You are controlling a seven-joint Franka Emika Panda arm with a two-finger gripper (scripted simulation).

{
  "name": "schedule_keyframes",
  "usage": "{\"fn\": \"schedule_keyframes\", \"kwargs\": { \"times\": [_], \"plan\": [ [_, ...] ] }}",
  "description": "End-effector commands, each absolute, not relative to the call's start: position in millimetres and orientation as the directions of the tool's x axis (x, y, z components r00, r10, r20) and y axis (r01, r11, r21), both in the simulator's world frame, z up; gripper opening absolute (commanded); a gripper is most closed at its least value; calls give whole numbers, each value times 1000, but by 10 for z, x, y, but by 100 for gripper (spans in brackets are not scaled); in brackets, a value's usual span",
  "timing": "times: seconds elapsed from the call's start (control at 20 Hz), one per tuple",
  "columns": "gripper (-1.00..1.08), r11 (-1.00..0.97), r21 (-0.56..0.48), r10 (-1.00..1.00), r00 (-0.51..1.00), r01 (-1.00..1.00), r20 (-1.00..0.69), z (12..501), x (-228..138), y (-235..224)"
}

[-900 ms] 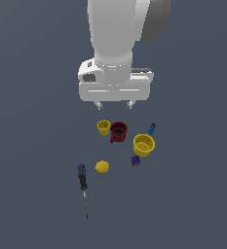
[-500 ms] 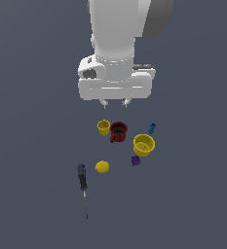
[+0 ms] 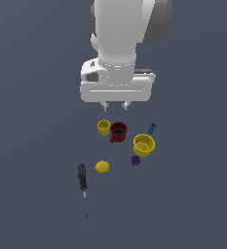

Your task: Pick up a designated object from a clutter of objects.

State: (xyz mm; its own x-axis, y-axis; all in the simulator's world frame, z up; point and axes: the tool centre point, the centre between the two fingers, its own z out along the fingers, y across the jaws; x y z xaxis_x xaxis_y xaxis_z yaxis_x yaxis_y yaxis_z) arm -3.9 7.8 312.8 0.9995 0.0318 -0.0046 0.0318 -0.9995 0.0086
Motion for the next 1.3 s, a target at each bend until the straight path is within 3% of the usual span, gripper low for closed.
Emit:
{"fn": "schedule_keyframes", "kwargs": {
  "times": [0.0,0.8,1.25],
  "plan": [
    [28,-999,30,42,999,42,-9,3044,-57,83],
    [28,-936,255,238,970,243,-53,2038,-390,265],
    [28,-851,323,411,908,415,-84,1452,-752,517]
  ]
}}
